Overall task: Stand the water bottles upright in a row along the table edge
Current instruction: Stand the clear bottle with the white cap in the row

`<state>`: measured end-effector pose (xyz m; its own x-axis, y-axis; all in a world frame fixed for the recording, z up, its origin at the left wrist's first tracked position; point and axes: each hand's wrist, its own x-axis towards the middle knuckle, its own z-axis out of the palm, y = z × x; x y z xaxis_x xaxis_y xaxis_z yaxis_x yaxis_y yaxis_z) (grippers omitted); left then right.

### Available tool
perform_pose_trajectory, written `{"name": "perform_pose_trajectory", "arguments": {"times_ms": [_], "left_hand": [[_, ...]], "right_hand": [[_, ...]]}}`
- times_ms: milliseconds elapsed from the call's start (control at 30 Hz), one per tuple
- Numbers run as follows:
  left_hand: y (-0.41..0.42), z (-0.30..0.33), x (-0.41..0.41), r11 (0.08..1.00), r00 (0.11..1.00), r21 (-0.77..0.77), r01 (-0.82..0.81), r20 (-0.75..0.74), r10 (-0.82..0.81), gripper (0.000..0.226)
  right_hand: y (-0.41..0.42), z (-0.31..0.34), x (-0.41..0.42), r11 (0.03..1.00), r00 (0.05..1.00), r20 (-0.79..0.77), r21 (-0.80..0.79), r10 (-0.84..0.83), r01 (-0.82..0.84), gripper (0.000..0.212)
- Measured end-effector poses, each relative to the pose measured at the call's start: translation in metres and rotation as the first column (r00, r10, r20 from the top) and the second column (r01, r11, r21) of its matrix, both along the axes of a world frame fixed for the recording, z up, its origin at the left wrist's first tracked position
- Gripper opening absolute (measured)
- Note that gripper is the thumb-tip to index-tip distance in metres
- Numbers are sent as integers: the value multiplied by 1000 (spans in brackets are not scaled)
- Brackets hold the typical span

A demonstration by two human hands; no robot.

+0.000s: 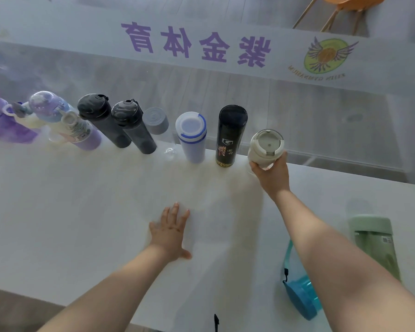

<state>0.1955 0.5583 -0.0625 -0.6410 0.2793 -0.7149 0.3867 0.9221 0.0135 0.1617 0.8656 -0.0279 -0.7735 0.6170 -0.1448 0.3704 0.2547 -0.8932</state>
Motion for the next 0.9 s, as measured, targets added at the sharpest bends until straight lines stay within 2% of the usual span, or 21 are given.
{"name": "perform_pose_trajectory", "arguments": {"times_ms": [200,300,633,800,900], "left_hand": [[0,7,1,1000,1000,12,6,7,-6,126],[0,11,1,1000,1000,23,2,23,-2,124],[-9,8,8,996,995,70,56,-86,-50,120],[3,9,27,988,990,120,97,-113,-84,98],[19,11,47,974,983,165,155,-125,-135,86]], "right_hand": [[2,-1,7,998,995,79,-38,59,-57,93],[-3,3,25,996,987,157,-86,31,-18,100],[-16,23,171,991,955,281,60,97,-118,59],[-4,27,234,949,932,330,217,149,-229,46],[14,26,265,899,899,400,305,179,-314,52]]}}
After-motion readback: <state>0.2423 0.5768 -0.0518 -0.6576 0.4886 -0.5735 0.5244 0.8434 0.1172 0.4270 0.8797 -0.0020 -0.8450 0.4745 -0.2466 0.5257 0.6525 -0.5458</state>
